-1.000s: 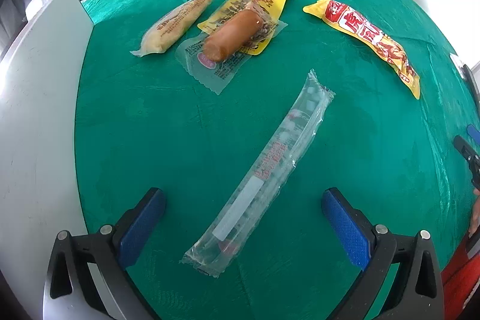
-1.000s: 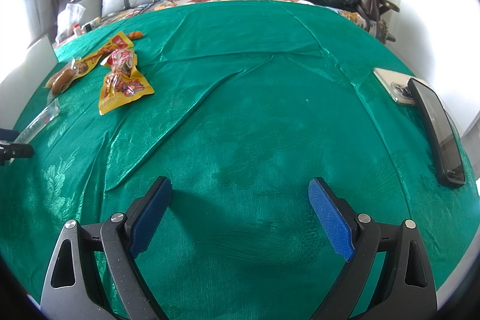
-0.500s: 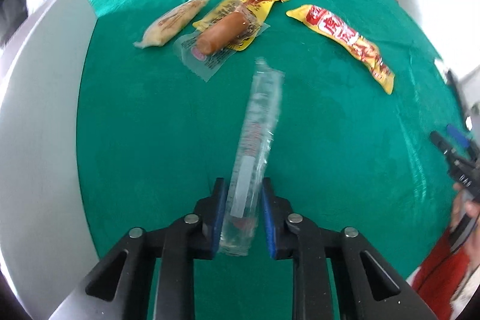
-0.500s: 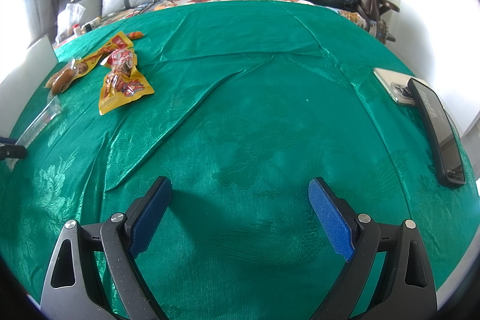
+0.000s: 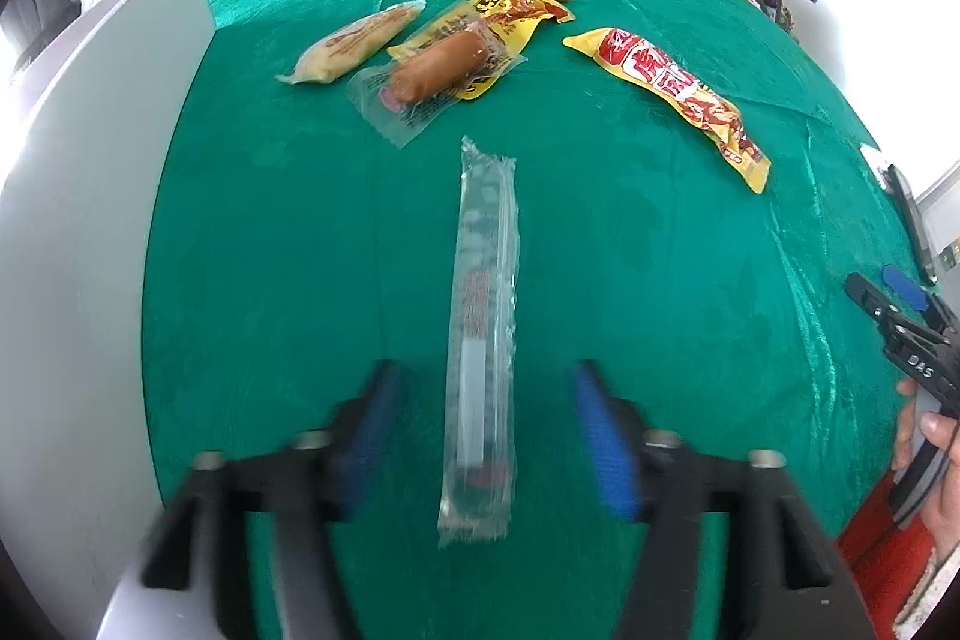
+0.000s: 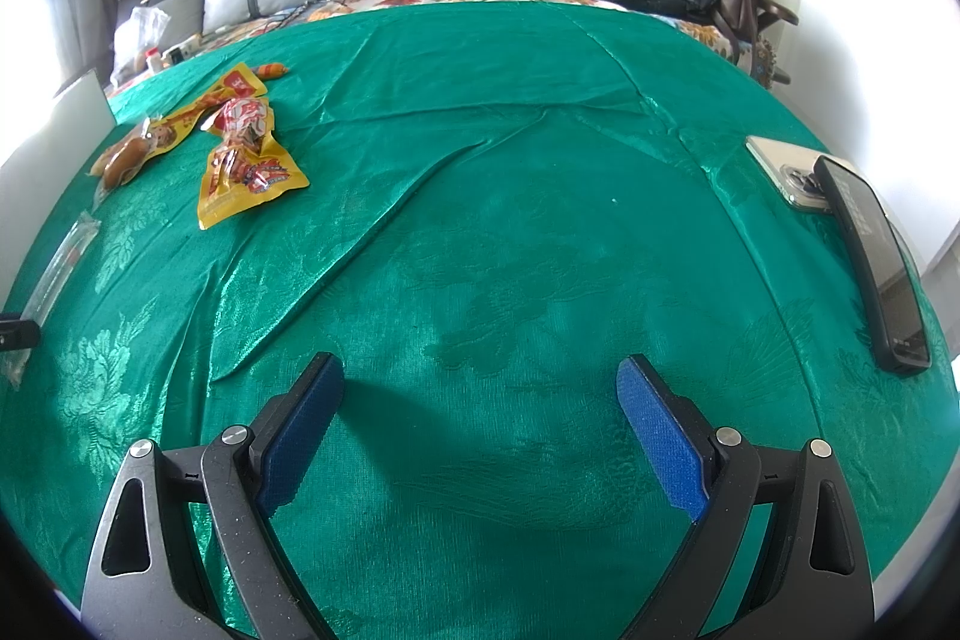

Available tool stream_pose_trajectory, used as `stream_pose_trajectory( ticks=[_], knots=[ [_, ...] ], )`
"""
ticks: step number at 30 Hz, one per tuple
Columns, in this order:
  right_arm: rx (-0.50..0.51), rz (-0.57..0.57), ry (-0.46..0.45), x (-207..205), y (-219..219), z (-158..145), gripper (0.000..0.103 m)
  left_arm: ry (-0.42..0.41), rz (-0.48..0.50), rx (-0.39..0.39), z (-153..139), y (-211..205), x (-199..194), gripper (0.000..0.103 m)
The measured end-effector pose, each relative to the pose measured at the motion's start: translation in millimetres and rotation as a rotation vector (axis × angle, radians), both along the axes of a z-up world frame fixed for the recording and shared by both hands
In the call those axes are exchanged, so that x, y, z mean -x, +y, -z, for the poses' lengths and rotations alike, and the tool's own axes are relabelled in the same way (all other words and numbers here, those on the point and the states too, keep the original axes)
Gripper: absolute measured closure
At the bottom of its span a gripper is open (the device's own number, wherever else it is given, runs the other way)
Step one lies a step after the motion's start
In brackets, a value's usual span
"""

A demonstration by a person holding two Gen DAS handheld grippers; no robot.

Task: Organize snacks
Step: 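Lift the stick packet with the left gripper while the right gripper grasps the yellow-red strip bag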

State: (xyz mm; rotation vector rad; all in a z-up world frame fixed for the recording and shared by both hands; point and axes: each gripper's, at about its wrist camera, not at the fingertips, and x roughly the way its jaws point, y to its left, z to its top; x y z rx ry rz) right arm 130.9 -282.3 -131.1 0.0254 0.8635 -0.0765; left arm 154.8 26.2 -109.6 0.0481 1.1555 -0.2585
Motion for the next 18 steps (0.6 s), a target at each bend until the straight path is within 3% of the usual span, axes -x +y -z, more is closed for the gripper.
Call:
stream_pose_trajectory(
  ticks=[2,3,5,8,10,13,16,17,18],
  knots=[
    [0.002,0.0,0.017,-2,0,-2,0.009,-0.024,0.013,-0.071,4,-10,-5,0.027],
    [-0.003,0.013,0.043,-6,0,-5,0.01,-0.04,0.019,-0.072,3,-13,-7,0.034],
    [-0.07,0.013,0.031,-17,5,-20,0.01,-0.069,0.021,-0.063,-1,-15,-8,0.082],
    [-0.058,-0.122,0.013,-57,45,-48,0.01,-0.06,0.011,-0.003,-1,-8,-8,0.085],
    [-0.036,-0.224,0.061,-96,82,-54,0.01,-0.058,-0.024,0.038,-1,1,-4,0.085],
    [0.053,-0.299,0.152,-152,132,-41,0.01,-0.042,-0.074,0.11,-2,13,7,0.085],
    [0.116,-0.318,0.279,-181,158,-12,0.011,-0.039,-0.084,0.135,-2,18,16,0.085],
    [0.071,-0.319,0.244,-182,156,-15,0.013,-0.04,-0.083,0.142,-1,19,19,0.085],
    [0.053,-0.308,0.274,-185,155,-13,0.016,-0.042,-0.083,0.15,-1,21,22,0.085]
  ],
)
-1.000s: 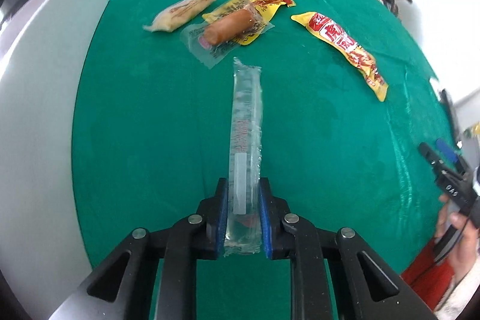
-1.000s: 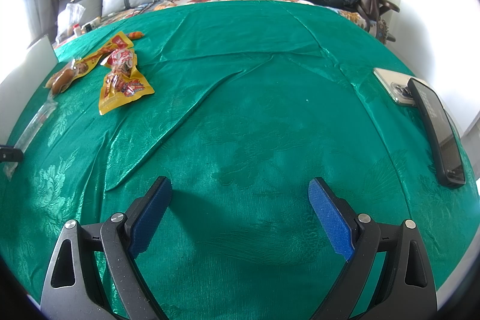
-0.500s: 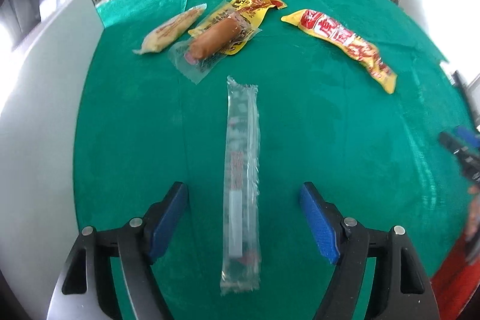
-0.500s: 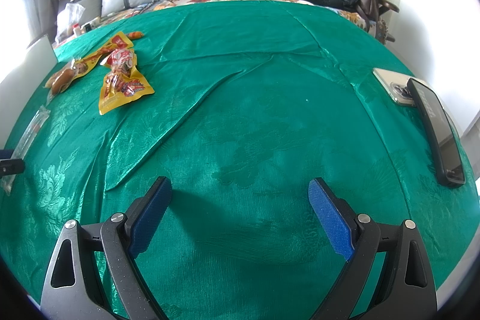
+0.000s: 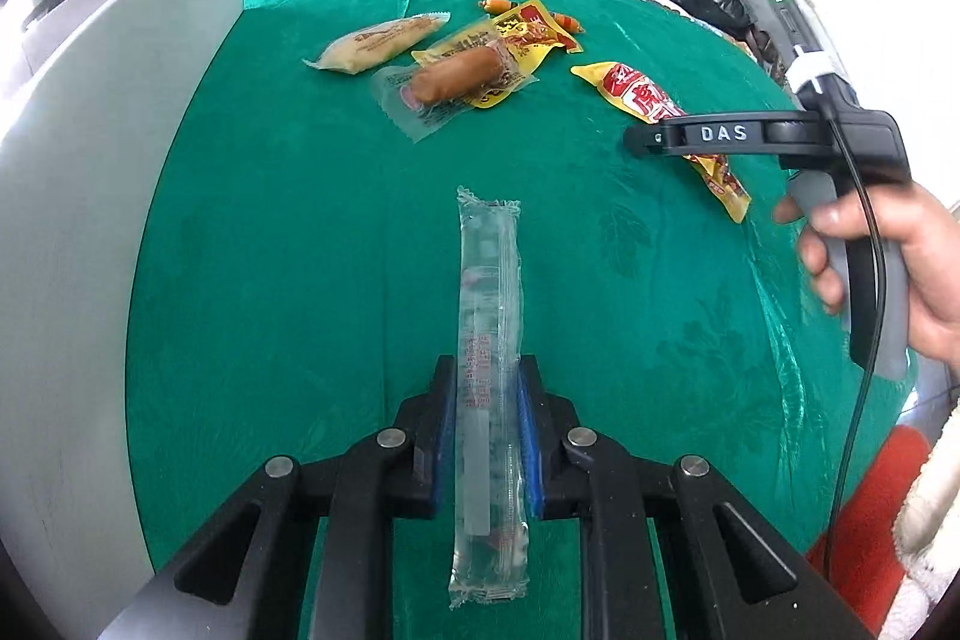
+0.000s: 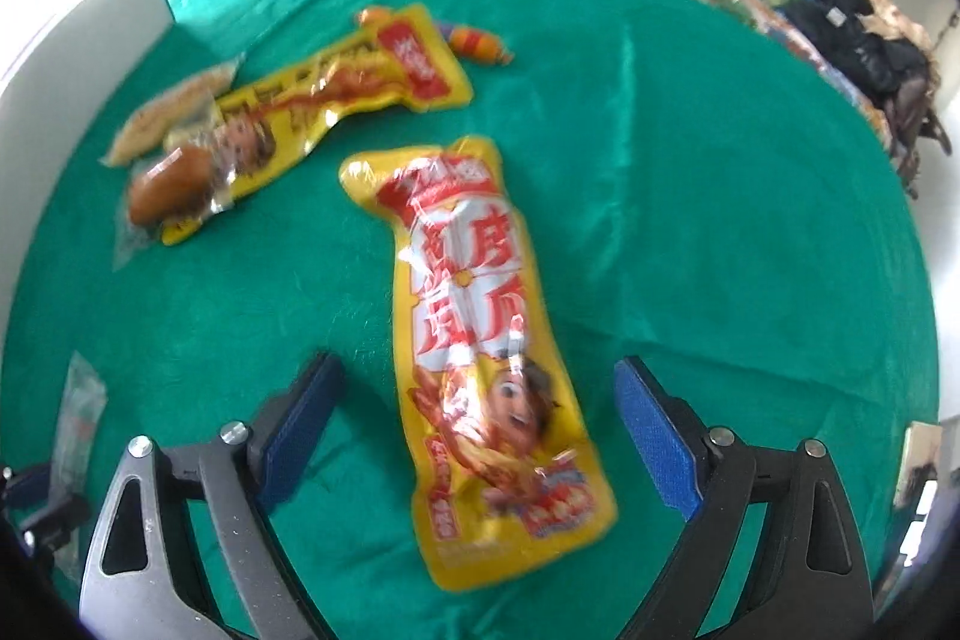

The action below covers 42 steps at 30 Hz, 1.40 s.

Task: Organize snacks
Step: 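Lift the stick packet with the left gripper while the right gripper grasps the yellow-red strip bag, then carry both packets over the white box and open both grippers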

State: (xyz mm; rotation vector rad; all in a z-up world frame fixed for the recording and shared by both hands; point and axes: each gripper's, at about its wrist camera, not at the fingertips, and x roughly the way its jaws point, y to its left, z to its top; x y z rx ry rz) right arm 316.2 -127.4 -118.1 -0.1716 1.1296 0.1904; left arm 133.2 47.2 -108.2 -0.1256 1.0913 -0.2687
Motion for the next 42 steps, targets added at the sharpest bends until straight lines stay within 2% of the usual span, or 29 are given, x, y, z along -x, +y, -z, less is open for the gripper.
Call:
stream_pose_trajectory(
  ticks=[2,4,6,7,10,16,18,21,25,29,34,36,37,38,39,42],
  knots=[
    [-0.022,0.028,0.002,3,-7,-8,0.05,0.001,-0.005,0.022,0,3,3,0.085],
    [-0.062,0.039,0.048,9,-14,-11,0.053,0.005,-0.012,0.058,1,5,5,0.085],
    [-0.103,0.053,0.041,24,-24,-17,0.053,-0.004,-0.018,0.097,-3,8,10,0.085],
    [-0.148,0.074,0.034,35,-32,-21,0.053,-0.009,-0.019,0.122,-7,9,12,0.085],
    [-0.37,0.15,0.018,76,-59,-33,0.053,-0.046,-0.005,0.182,-26,12,24,0.085],
    [-0.621,0.248,-0.015,141,-78,-60,0.053,-0.127,-0.001,0.293,-78,32,48,0.085],
    [-0.659,0.231,-0.028,146,-60,-72,0.053,-0.165,-0.014,0.31,-99,49,58,0.085],
    [-0.727,0.143,-0.05,151,-18,-105,0.053,-0.225,-0.057,0.307,-129,86,67,0.085],
    [-0.802,-0.021,-0.077,154,57,-150,0.053,-0.288,-0.15,0.243,-153,144,72,0.085],
    [-0.825,-0.15,-0.073,154,141,-171,0.053,-0.294,-0.276,0.166,-152,205,66,0.085],
    [-0.799,-0.214,-0.032,153,211,-160,0.052,-0.245,-0.388,0.013,-123,248,59,0.083],
    [-0.773,-0.233,-0.007,156,229,-147,0.048,-0.209,-0.431,-0.066,-108,254,59,0.063],
    [-0.741,-0.231,-0.001,158,234,-141,0.041,-0.199,-0.44,-0.084,-101,256,61,0.035],
    [-0.72,-0.226,0.0,158,234,-135,0.035,-0.201,-0.453,-0.099,-97,256,65,0.016],
    [-0.704,-0.221,-0.011,162,230,-133,0.031,-0.218,-0.465,-0.107,-95,257,73,0.015],
    [-0.624,-0.23,-0.1,171,204,-132,0.027,-0.234,-0.457,-0.105,-95,248,83,0.014]
  ],
)
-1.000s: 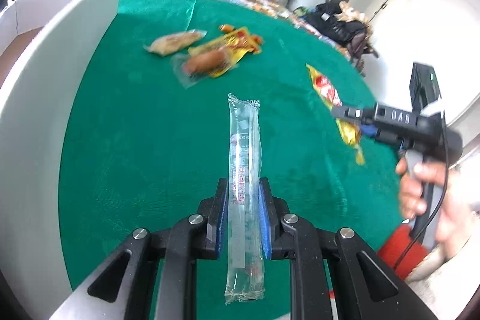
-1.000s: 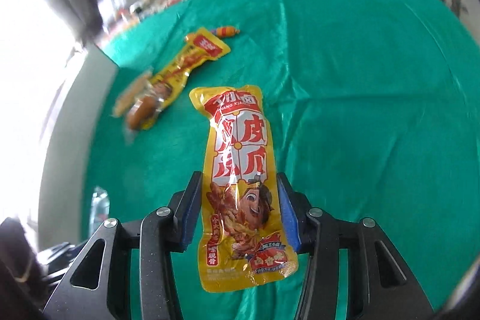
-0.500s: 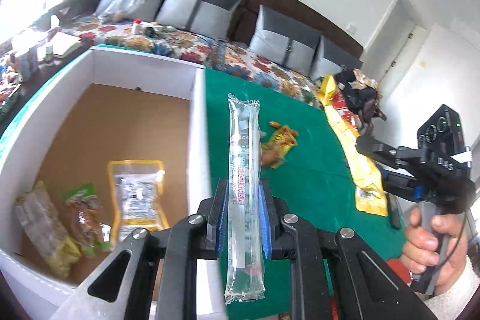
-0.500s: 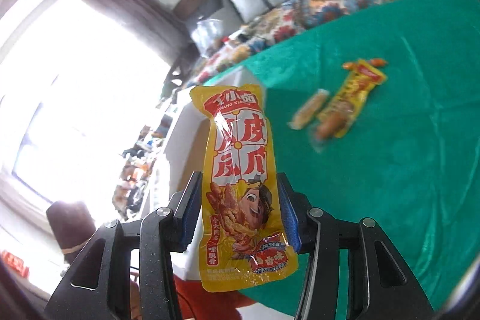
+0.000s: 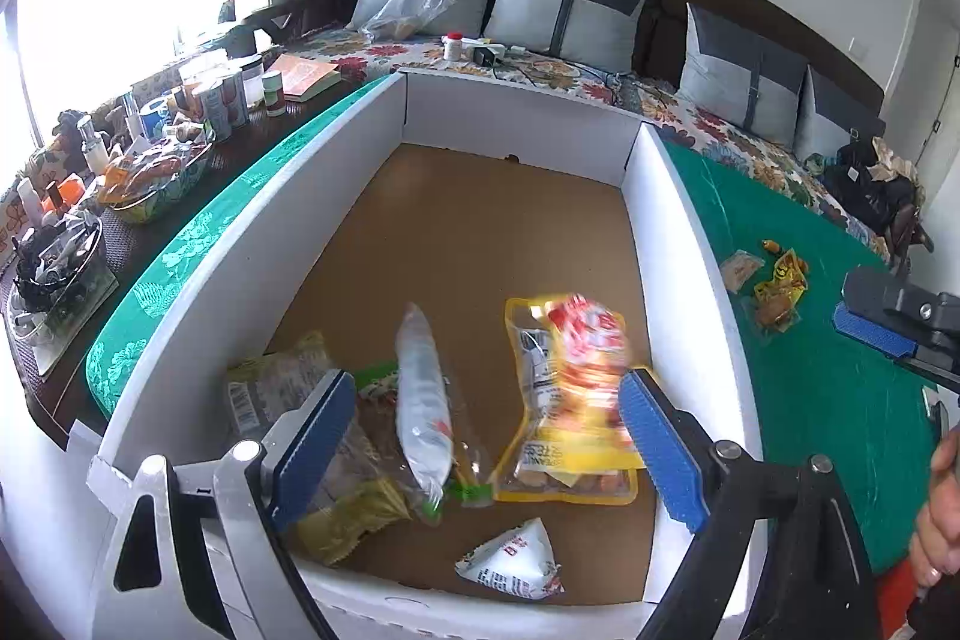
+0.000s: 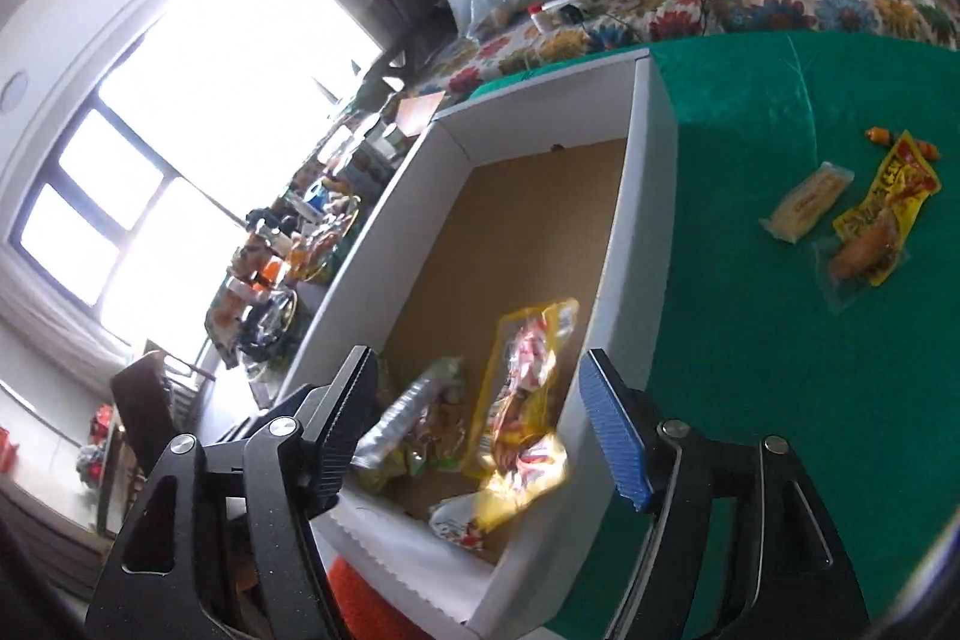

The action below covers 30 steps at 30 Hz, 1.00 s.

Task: Organize snacks
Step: 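Carry both packets over the white box and open both grippers, then return both grippers open over the remaining snacks on the sheet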

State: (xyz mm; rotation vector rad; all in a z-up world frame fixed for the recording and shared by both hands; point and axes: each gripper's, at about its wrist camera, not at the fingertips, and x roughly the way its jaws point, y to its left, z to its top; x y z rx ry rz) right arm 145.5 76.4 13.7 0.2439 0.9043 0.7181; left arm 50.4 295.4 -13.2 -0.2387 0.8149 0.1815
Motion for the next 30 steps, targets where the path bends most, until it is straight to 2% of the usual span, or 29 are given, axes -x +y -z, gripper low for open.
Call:
stream_pose_trajectory(
  ticks=[3,6,9,11,13,16,19,21,25,29,30],
  knots=[
    [0.11,0.073,-0.09,-2,-43,13,0.024,-0.021,0.036,0.029,-8,-24,1,0.014],
    [0.295,0.186,-0.177,-7,-104,47,0.023,-0.064,0.124,0.047,-25,-68,0,0.014],
    [0.495,0.28,-0.198,-7,-175,85,0.023,-0.096,0.254,0.065,-39,-124,-6,0.011],
    [0.574,0.353,-0.184,-5,-222,102,0.023,-0.102,0.351,0.075,-41,-166,-12,0.004],
    [0.577,0.429,-0.154,-4,-264,112,0.023,-0.085,0.45,0.074,-34,-211,-22,0.003],
    [0.536,0.538,-0.114,-6,-310,118,0.023,-0.005,0.544,0.055,-2,-269,-43,0.003],
    [0.52,0.592,-0.088,-10,-325,123,0.023,0.092,0.552,0.004,45,-301,-69,0.003],
    [0.516,0.608,-0.084,-15,-320,125,0.023,0.13,0.522,-0.014,70,-304,-86,0.003],
    [0.497,0.612,-0.073,-8,-326,134,0.023,0.151,0.446,-0.039,94,-302,-112,0.003],
    [0.495,0.591,-0.061,-12,-325,136,0.016,0.185,0.413,-0.097,115,-294,-126,0.003],
    [0.506,0.584,-0.06,-13,-323,136,0.014,0.167,0.412,-0.124,118,-295,-125,0.002]
  ],
)
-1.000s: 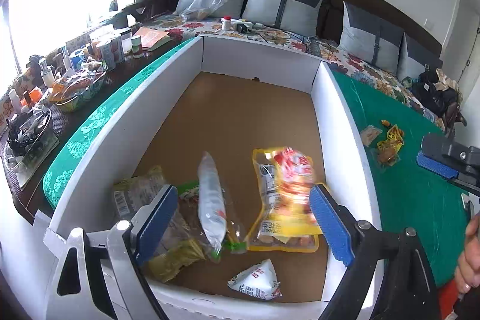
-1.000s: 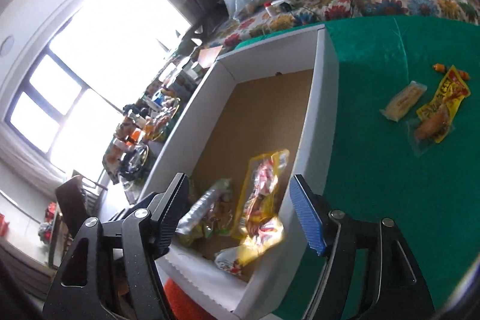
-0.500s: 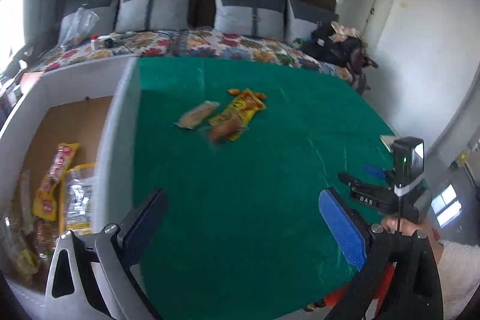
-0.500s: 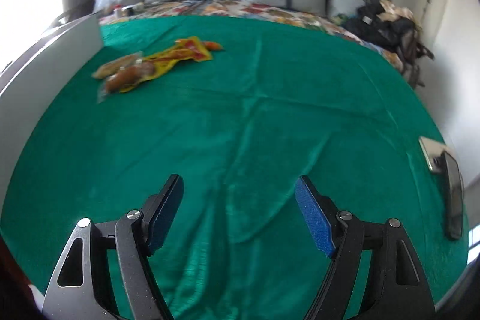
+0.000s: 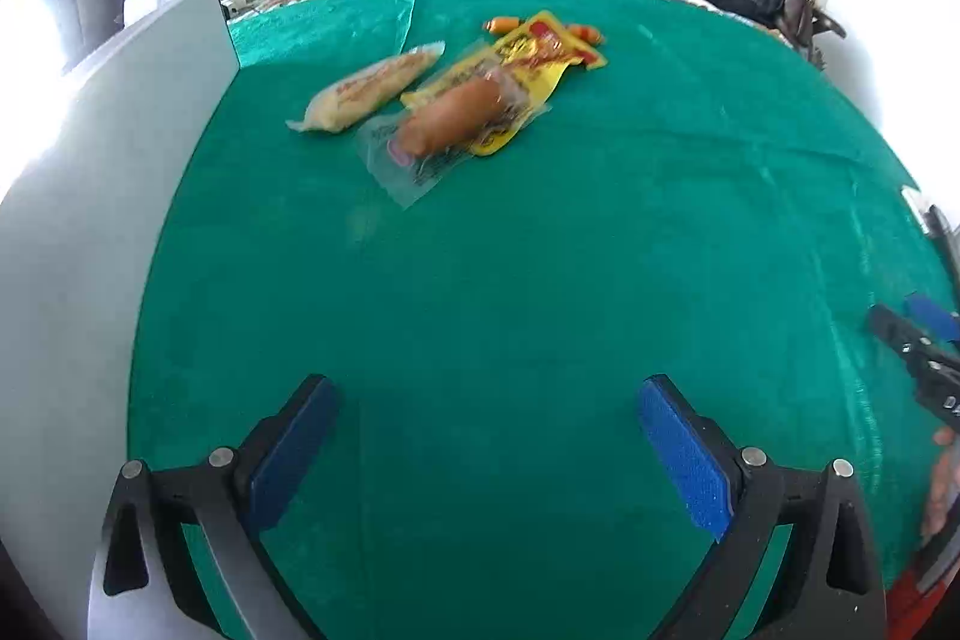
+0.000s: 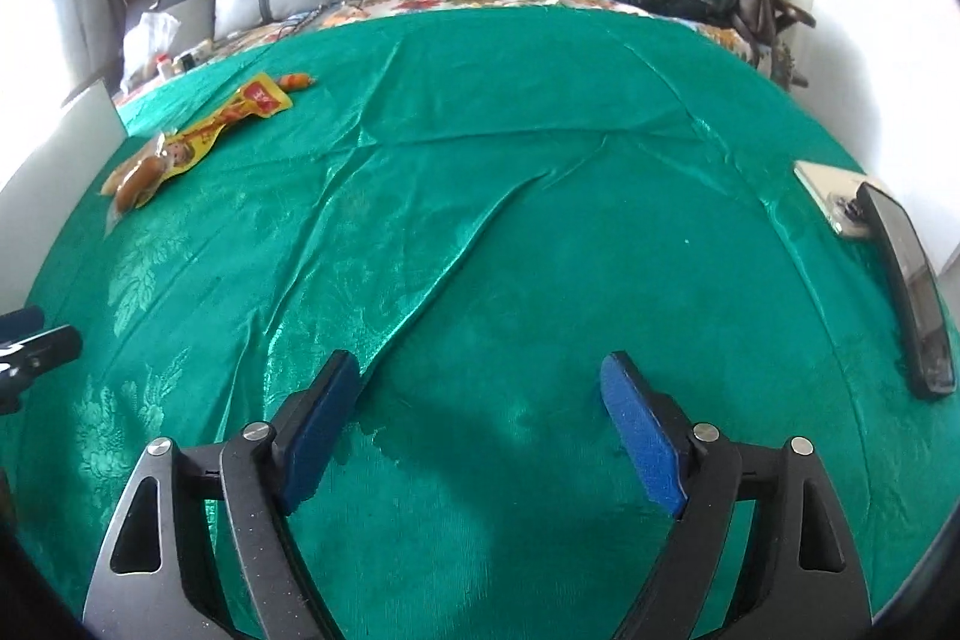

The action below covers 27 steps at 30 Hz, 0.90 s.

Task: Organize snacks
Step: 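Return both grippers open over the remaining snacks on the sheet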

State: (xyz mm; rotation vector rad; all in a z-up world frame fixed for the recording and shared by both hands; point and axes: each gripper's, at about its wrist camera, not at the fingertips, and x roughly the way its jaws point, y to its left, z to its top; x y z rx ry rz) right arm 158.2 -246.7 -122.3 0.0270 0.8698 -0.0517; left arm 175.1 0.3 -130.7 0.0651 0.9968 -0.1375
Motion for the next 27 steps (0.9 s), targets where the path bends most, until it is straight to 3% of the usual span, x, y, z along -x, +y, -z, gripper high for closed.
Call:
stream_pose_trajectory(
  ticks=[2,27],
  knots=[
    [0.015,-0.003,0.005,-0.4,0.8,2.8,0.013,-0.03,0.005,0.008,2.9,2.3,3.3,0.001],
    [0.017,-0.001,0.006,-0.4,-0.1,5.3,0.013,-0.039,0.0,0.003,3.0,1.6,4.8,0.0]
  ],
)
